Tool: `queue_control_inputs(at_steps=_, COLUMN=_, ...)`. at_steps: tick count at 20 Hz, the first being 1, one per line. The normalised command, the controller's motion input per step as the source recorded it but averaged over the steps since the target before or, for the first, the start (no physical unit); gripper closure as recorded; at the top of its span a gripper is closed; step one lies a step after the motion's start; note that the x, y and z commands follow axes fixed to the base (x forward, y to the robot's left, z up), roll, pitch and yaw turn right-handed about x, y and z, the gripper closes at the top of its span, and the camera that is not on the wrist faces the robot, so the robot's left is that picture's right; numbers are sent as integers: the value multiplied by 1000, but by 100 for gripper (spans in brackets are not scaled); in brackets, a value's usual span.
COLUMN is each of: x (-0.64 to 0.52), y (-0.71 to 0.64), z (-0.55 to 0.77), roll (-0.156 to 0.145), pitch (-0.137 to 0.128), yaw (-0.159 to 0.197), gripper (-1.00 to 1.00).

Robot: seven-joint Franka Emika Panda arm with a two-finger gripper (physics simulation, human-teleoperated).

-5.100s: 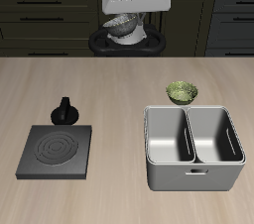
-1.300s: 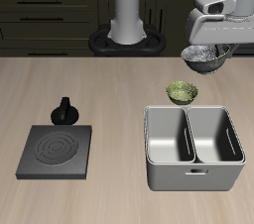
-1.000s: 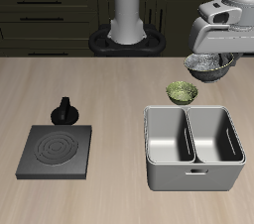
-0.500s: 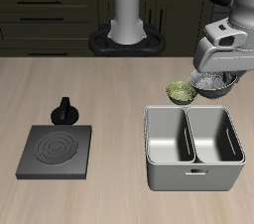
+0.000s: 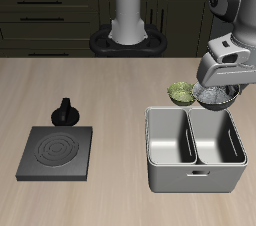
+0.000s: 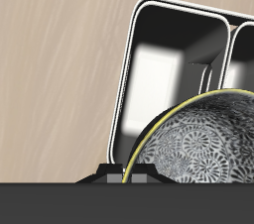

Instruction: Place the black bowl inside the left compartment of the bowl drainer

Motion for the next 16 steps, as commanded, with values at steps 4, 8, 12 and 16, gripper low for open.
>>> queue_control_inputs(at_steps=4, x=-28, y=66, z=-306, roll=16, pitch=34, yaw=10, gripper=100)
queue_control_inputs(at_steps=8, x=-35, y=107, z=-287, roll=19, pitch=31, yaw=4, gripper=100)
queue_control_inputs(at_steps=12, x=-43, y=46, z=-130, roll=2, pitch=16, yaw=-12, gripper=100)
queue_control_inputs(at_steps=16, x=45, y=-56, z=-201, roll=-13, pitch=42, yaw=6, gripper=-100)
